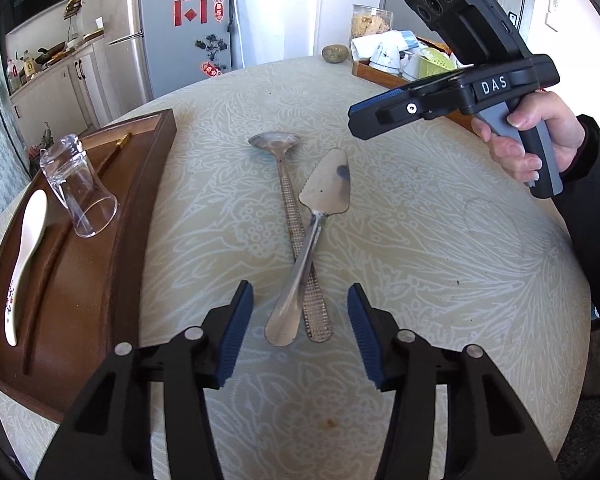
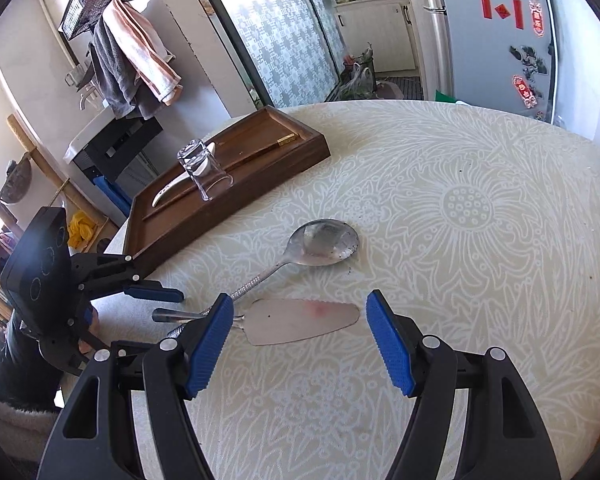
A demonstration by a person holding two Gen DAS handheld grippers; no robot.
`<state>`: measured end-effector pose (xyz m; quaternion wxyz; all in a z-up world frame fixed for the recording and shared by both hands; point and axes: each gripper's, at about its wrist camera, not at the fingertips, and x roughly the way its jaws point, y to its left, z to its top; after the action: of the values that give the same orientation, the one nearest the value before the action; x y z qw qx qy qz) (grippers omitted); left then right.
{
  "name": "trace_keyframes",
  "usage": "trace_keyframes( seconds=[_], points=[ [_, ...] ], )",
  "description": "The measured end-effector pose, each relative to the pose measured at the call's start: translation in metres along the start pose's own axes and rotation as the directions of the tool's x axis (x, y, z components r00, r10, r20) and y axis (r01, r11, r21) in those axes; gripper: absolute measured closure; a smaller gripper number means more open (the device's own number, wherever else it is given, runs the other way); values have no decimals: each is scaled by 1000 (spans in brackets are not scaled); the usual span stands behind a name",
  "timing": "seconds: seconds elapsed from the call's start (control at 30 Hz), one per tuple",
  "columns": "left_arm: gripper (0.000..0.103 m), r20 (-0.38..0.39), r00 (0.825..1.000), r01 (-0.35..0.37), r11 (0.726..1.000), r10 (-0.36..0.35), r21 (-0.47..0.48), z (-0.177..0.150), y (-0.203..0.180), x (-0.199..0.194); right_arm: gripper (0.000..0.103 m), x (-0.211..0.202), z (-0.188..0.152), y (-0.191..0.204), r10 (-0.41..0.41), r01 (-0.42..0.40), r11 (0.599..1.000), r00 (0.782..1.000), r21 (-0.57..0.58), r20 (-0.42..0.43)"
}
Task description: Organize utensils
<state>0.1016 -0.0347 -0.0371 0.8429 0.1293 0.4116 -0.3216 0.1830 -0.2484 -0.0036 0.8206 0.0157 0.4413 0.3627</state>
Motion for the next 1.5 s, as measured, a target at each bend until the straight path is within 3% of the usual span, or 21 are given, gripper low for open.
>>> trace_keyframes(
  seconds=[0.1, 0.33, 0.5, 1.13, 1.3, 1.37, 1.5],
  points=[
    [64, 5, 1000, -8, 1000, 8, -9, 1, 4, 0, 33, 5, -2, 1, -16, 16, 1000, 1000, -7, -21],
    [72, 11, 1000, 18, 1000, -18, -11, 0, 5, -1, 33, 4, -12, -13, -34, 35, 999, 999, 24, -34],
    [85, 6, 1000, 28, 1000, -28, -2, -1, 2, 0, 33, 5, -16, -14, -36, 37, 999, 998, 26, -44],
    [89, 71, 994, 79, 997, -78, -4, 2, 0, -13, 33, 5, -17, -24, -12, 13, 996, 1000, 85, -20],
    [89, 109, 990, 91, 996, -88, -20, 4, 3, -20, 34, 5, -18, -31, 74, -72, 987, 997, 145, -8],
    [89, 115, 990, 83, 996, -80, -20, 5, 2, -20, 36, 8, -19, -31, 166, -162, 970, 986, 181, -7],
    [89, 125, 989, 87, 996, -83, -25, 7, 1, -21, 36, 12, -21, -35, 238, -232, 934, 971, 270, 13]
  ],
)
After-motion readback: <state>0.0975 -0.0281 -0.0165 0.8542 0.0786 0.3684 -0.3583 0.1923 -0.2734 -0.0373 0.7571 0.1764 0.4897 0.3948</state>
